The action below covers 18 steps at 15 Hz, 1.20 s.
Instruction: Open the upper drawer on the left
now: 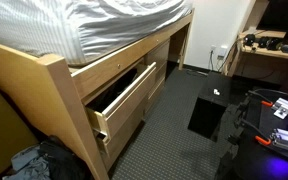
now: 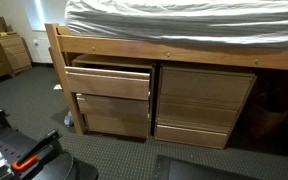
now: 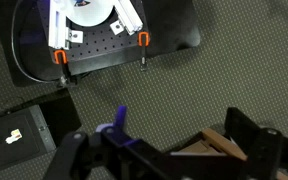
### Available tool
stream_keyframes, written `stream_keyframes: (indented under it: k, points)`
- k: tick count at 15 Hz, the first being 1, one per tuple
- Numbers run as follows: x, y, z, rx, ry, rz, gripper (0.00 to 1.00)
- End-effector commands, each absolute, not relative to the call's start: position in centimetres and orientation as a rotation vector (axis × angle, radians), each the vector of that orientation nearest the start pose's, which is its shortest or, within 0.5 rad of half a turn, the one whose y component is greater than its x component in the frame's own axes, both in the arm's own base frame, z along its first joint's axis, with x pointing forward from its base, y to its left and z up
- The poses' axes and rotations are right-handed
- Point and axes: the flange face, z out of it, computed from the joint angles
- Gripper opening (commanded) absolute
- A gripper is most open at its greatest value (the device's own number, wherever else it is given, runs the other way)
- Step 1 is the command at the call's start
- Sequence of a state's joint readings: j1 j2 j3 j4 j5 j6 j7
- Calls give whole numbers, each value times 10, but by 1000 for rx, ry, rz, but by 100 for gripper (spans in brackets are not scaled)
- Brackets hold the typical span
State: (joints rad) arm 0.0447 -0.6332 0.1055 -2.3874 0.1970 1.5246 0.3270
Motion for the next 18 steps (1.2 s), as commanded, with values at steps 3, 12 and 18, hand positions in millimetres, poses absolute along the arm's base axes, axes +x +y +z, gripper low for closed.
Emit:
stream_keyframes:
  k: [3,12,18]
  points:
    - [327,77,523,-3020,331,391,100]
    - [337,89,434,-2952,840,198,100]
    - [331,114,376,-2968,1072,200,100]
